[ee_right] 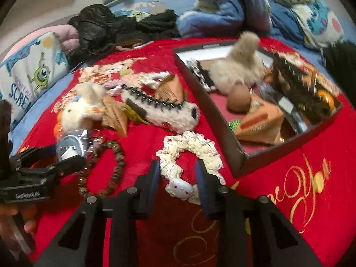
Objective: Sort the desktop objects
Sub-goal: 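Grasp the clear round package with the left tool while the right tool grasps the white scrunchie, then lift the package with the left tool while the right tool carries the scrunchie toward the box, then lower the scrunchie into the box and open the right tool, then lower the clear package into the box and open the left tool, then withdraw both open tools from the box toward the oranges and bracelet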
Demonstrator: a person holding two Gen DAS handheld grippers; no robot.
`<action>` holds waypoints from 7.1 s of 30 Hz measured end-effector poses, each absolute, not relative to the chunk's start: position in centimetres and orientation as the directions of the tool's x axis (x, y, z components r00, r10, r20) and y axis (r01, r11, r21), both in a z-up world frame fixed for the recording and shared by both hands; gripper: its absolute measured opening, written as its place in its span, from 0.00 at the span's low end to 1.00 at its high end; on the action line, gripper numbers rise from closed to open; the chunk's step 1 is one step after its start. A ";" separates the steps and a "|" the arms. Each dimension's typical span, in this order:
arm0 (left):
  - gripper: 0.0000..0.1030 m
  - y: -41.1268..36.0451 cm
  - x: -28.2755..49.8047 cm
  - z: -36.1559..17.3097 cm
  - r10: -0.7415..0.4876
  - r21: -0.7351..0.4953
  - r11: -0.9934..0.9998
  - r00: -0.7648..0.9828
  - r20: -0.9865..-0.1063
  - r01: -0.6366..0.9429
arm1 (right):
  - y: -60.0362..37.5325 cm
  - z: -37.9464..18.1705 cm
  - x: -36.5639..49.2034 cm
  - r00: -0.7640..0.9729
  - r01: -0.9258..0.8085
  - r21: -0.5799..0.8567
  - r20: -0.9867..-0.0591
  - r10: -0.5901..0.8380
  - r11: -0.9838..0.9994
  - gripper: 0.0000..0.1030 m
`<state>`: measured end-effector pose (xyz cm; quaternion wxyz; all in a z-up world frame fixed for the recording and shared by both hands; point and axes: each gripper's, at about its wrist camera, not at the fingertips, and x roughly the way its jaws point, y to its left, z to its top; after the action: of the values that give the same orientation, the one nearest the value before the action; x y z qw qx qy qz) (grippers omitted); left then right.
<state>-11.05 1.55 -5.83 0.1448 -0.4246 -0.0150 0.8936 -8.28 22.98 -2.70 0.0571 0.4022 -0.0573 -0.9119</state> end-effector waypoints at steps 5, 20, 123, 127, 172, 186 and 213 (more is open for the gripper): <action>0.63 1.4 -10.7 -5.5 0.297 -0.169 -0.951 -0.610 -0.735 -0.260 | 22.5 -2.8 -8.1 -0.664 0.056 0.109 -0.738 -0.119 -0.992 0.29; 0.10 0.5 -9.0 -4.6 0.407 -0.257 -0.911 -0.612 -0.678 -0.322 | 22.7 -2.5 -7.7 -0.674 0.026 0.126 -0.730 -0.110 -0.992 0.21; 0.06 25.2 -17.3 1.6 0.421 -0.048 -0.878 -0.720 -0.551 -0.477 | 40.7 5.9 -11.2 -0.912 -0.006 0.398 -0.379 -0.159 -0.918 0.21; 0.06 26.1 -17.6 -0.7 0.392 0.005 -0.874 -0.712 -0.583 -0.486 | 41.2 4.2 -11.5 -0.902 0.004 0.410 -0.392 -0.181 -0.912 0.21; 1.00 26.3 -14.3 0.0 0.357 0.126 -0.879 -0.808 -0.469 -0.461 | 39.4 2.3 -10.7 -0.905 0.067 0.397 -0.361 -0.223 -0.915 0.96; 1.00 25.0 -14.7 0.4 0.353 0.081 -0.896 -0.813 -0.463 -0.436 | 40.8 1.9 -10.7 -0.870 0.146 0.567 -0.316 -0.378 -0.811 1.00; 1.00 9.3 -9.9 7.8 0.298 -0.046 -0.948 -0.828 -0.476 -0.315 | 34.7 7.7 -9.0 -0.807 0.115 0.625 -0.394 -0.440 -0.772 1.00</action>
<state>-9.86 9.35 7.81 0.1603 -0.2460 0.0171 0.9558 -9.04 34.68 7.73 0.1538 0.2698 -0.3005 -0.9018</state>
